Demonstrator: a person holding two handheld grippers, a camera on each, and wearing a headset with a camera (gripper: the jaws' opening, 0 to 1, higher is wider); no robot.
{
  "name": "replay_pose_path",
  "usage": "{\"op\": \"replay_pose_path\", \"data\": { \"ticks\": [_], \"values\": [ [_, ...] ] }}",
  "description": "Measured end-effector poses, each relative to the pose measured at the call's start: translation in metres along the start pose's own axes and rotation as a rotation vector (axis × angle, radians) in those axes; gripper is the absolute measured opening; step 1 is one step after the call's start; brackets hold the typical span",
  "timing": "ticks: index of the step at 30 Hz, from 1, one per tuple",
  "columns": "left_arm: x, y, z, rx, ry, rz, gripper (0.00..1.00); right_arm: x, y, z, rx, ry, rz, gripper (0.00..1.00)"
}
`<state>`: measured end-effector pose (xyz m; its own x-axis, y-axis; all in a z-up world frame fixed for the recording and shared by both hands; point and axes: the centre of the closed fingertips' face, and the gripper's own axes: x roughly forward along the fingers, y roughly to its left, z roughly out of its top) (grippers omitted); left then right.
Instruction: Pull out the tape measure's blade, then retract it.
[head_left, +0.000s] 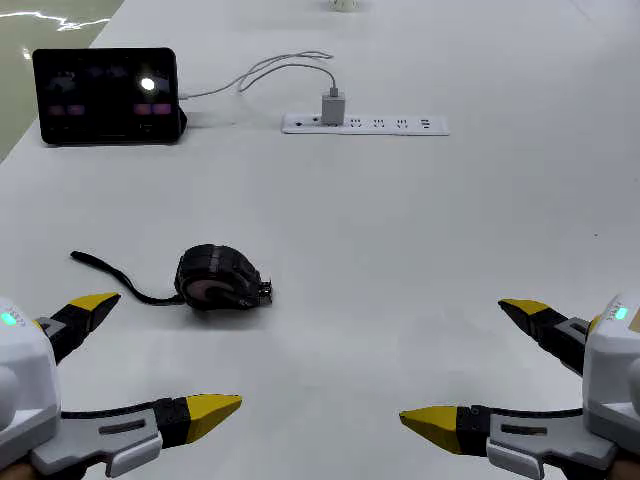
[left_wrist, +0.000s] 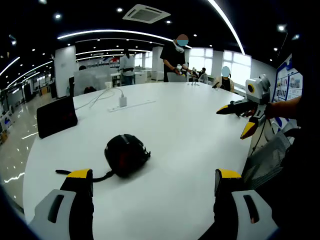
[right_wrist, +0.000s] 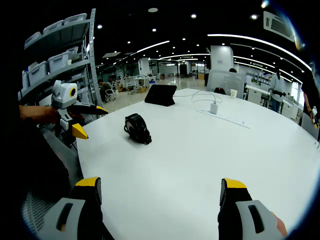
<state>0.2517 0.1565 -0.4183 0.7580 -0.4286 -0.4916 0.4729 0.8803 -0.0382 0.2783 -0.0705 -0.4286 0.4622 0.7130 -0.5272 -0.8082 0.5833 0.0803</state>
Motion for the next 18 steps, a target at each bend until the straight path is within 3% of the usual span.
{"op": "replay_pose_path", "data": {
  "ticks": [18],
  "values": [
    [0.0002, -0.0011, 0.0002, 0.009, 0.004, -0.004, 0.99, -0.0009, 0.0004, -0.0009, -0.004, 0.000, 0.003, 0.99]
  ]
}}
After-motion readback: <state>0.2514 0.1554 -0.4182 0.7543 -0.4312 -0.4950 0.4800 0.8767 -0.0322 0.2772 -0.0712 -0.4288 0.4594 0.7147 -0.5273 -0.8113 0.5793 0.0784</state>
